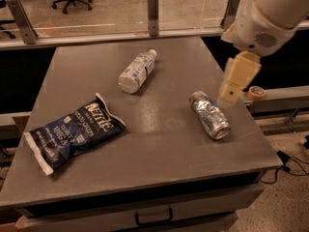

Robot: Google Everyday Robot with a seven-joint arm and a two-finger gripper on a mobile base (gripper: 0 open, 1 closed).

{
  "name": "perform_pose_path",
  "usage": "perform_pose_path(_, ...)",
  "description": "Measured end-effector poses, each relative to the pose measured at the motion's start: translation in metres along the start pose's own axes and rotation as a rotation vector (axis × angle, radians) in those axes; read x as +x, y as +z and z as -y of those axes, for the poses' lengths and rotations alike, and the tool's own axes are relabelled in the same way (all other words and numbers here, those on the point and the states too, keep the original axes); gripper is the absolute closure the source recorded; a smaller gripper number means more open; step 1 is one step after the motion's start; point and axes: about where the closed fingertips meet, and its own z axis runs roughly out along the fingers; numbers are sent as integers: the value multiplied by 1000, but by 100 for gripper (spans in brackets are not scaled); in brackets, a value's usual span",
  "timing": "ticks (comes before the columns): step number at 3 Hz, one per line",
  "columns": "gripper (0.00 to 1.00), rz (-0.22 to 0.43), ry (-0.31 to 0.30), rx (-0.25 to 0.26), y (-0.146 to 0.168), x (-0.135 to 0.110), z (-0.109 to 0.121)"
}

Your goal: Place blue plastic bottle upright

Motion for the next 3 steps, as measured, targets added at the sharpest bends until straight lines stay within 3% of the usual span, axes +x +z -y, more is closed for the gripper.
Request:
perform_pose_path(1,0,84,46,39,28,-55,37)
perform_pose_path(2,0,84,46,39,28,-55,37)
perform_pose_path(3,0,102,124,59,39,-69,49)
